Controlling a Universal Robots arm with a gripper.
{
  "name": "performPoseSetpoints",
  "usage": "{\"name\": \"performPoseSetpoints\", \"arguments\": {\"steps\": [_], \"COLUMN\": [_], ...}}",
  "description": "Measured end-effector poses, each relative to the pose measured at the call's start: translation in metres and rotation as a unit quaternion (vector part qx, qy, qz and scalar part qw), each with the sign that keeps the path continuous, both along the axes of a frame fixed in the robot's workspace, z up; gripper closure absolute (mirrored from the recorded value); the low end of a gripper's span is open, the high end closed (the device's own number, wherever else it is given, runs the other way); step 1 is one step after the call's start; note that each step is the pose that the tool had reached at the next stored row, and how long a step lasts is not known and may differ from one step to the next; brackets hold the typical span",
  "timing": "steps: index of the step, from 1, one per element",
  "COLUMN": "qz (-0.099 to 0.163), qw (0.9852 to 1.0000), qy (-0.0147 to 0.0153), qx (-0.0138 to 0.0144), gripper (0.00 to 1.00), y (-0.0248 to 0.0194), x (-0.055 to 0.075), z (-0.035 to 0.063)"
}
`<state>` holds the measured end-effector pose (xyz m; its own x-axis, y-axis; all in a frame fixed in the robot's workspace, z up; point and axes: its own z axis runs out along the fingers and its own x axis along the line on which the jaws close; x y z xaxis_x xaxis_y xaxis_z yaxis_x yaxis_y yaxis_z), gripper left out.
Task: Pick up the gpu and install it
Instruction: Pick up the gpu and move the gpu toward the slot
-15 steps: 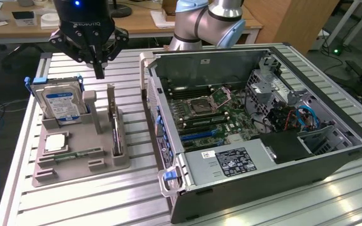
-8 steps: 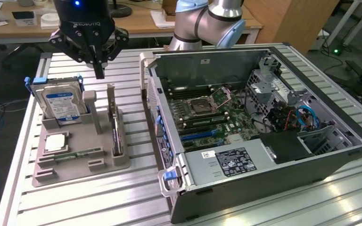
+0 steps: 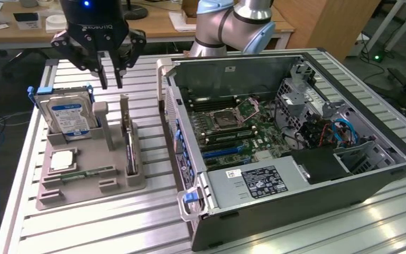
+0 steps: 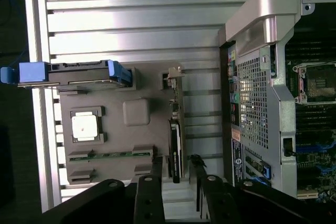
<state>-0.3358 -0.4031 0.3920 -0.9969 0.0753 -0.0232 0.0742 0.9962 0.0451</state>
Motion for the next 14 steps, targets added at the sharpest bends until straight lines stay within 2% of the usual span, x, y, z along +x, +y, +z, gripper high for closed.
{"name": "performPoseSetpoints", "arguments": {"steps": [3,5,7,10,11,14], "qz": [0.0,0.0,0.0,0.001,0.003,0.022], "qw": [1.0,1.0,1.0,1.0,1.0,0.9998], "qy": [0.0,0.0,0.0,0.0002,0.0005,0.0013], "qx": [0.0,0.0,0.0,0.0,0.0,0.0], "gripper": [0.53,0.53,0.42,0.36,0.29,0.29], "y": [0.0,0.0,0.0,0.0,0.0,0.0], "x": [0.0,0.0,0.0,0.0,-0.0001,0.0], "z": [0.0,0.0,0.0,-0.0002,-0.0005,-0.001]}}
